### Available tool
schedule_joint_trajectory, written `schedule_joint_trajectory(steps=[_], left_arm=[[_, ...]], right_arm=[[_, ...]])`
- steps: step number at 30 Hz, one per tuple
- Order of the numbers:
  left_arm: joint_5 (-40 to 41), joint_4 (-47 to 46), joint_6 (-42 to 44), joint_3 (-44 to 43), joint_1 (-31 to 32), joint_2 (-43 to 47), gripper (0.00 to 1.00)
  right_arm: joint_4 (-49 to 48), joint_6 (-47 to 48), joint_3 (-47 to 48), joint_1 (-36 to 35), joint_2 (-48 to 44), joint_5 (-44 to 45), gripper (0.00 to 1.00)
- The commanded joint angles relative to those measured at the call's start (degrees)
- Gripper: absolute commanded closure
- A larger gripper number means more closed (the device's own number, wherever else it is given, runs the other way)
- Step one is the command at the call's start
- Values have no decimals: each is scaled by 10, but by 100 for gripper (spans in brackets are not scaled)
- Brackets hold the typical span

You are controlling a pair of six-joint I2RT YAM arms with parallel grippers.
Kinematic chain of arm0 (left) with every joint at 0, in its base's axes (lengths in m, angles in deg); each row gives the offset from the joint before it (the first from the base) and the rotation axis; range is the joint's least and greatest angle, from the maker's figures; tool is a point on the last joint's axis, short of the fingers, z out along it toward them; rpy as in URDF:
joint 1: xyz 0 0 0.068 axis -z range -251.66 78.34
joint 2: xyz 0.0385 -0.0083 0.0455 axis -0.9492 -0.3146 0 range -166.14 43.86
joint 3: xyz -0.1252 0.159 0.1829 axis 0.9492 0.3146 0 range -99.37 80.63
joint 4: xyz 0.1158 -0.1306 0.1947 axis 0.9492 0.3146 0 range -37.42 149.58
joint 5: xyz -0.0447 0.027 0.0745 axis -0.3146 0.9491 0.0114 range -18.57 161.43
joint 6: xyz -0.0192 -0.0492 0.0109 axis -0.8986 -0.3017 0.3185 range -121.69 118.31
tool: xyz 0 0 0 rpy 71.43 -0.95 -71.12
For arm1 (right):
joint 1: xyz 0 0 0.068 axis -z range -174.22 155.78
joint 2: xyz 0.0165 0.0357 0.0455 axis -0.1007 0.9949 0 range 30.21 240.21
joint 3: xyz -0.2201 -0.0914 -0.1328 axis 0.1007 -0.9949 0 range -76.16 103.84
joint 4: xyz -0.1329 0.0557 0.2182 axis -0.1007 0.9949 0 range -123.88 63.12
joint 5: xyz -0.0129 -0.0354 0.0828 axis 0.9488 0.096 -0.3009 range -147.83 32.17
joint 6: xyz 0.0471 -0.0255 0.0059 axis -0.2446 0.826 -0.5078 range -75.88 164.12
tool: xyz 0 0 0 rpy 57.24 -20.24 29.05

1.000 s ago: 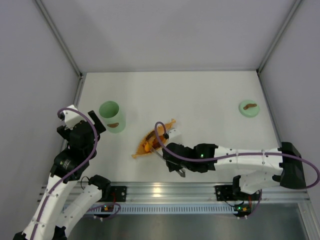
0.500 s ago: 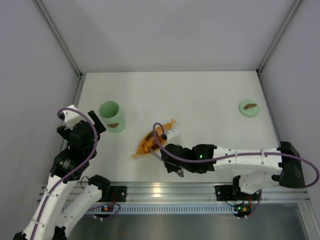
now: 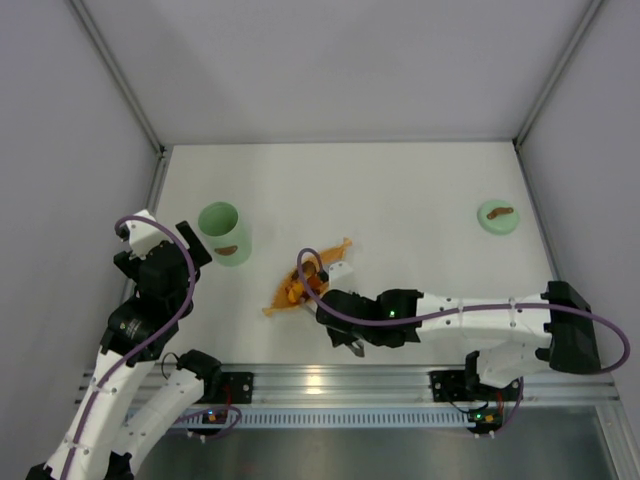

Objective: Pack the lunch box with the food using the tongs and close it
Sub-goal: Pick up the fake food from the plate.

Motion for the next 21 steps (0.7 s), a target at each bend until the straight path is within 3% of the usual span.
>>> schedule_joint_trajectory(steps=[1, 21], left_arm=[[-3, -8, 6, 3, -1, -1, 1], [-3, -8, 7, 3, -1, -1, 1]], right_arm=[[-25, -8, 32, -11, 8, 14, 62], [27, -6, 69, -11, -14, 54, 78]])
